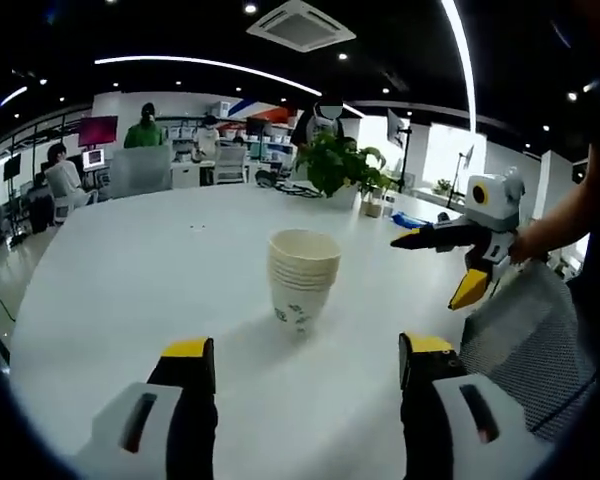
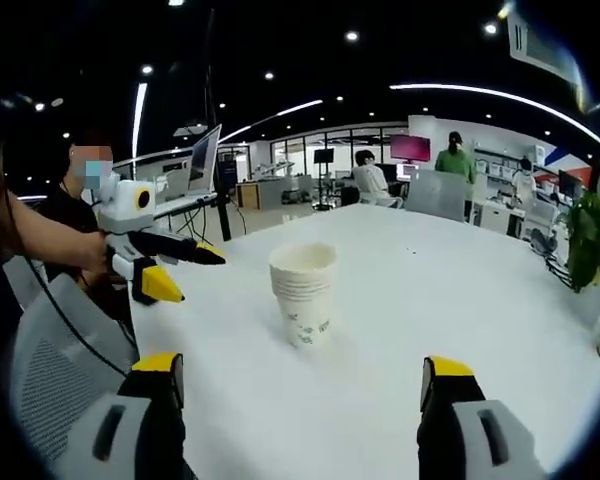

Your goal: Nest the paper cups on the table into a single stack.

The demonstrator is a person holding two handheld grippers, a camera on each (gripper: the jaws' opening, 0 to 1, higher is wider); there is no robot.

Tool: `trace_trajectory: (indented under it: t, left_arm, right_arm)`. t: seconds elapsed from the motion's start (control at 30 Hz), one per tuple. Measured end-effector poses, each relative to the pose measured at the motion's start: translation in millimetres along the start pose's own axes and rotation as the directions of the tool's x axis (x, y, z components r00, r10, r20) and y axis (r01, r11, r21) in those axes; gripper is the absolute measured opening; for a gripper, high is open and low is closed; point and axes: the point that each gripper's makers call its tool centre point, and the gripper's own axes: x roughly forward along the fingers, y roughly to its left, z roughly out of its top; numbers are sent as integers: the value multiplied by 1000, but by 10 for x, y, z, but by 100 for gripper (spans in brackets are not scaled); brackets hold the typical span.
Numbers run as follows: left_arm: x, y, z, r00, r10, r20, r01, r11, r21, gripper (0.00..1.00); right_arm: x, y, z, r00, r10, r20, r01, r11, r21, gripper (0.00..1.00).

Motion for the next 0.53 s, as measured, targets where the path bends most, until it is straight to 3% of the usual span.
trace_trajectory:
  t: [0.4,0.53]
  left_arm:
    - [-183,60,-25,995,63,73,-60,997,-43,89]
    - [-185,128,-31,994,78,71,-77,997,-19,89]
  right_arm:
    - [-173,-58,-28,1000,-27,-1,27,999,-30,100]
    - [-173,-68,-39,999,-34,-7,33,999,-42,100]
